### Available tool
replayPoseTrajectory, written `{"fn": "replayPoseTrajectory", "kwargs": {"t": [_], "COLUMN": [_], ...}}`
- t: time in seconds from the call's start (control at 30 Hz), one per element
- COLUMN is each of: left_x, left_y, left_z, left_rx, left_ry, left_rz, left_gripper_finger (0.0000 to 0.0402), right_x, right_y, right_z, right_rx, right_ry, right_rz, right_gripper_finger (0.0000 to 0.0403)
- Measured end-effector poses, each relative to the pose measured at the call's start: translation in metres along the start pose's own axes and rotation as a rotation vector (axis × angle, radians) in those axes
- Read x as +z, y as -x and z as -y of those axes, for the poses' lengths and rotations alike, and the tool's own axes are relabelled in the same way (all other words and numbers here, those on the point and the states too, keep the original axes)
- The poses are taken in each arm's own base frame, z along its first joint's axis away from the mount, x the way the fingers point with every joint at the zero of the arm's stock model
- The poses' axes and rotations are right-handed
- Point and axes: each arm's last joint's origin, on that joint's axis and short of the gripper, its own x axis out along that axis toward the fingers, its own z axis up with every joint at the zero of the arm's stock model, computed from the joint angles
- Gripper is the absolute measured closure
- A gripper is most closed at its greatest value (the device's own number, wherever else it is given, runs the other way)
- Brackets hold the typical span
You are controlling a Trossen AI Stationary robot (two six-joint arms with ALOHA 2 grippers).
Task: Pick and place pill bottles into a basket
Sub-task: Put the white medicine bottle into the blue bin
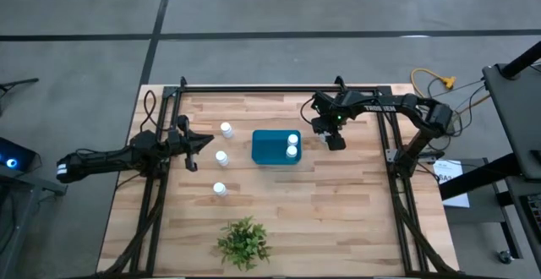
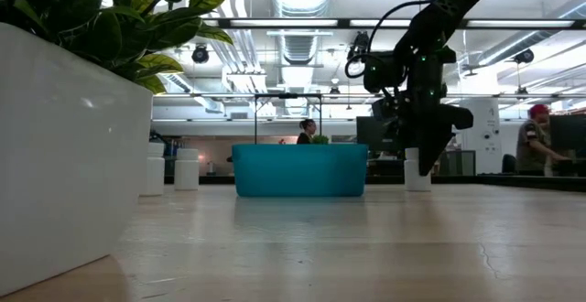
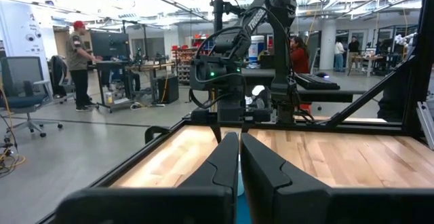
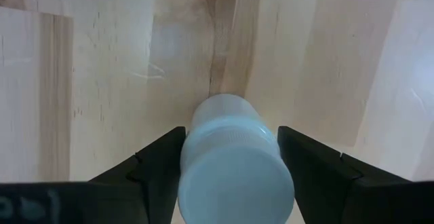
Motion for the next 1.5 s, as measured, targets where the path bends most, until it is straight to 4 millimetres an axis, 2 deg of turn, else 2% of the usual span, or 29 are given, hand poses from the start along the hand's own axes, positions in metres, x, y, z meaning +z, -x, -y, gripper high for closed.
{"fn": "replayPoseTrajectory", "kwargs": {"t": [0.23,0.47,0.77,1.27,1.5], "left_x": [0.000,0.000,0.000,0.000,0.000], "left_y": [0.000,0.000,0.000,0.000,0.000], "left_z": [0.000,0.000,0.000,0.000,0.000], "left_rx": [-0.001,0.000,0.000,0.000,0.000], "left_ry": [0.000,0.000,0.000,0.000,0.000], "left_rz": [0.000,0.000,0.000,0.000,0.000], "left_gripper_finger": [0.0402,0.0402,0.0402,0.0402,0.0402], "right_x": [0.000,0.000,-0.001,-0.007,0.005], "right_y": [0.000,0.000,0.004,0.054,0.086], "right_z": [0.000,0.000,-0.001,-0.013,-0.011], "right_rx": [0.001,0.003,-0.009,-0.078,-0.088], "right_ry": [-0.008,-0.008,-0.005,-0.021,-0.048], "right_rz": [0.000,-0.004,-0.003,0.086,0.108], "right_gripper_finger": [0.0186,0.0236,0.0234,0.0236,0.0237]}}
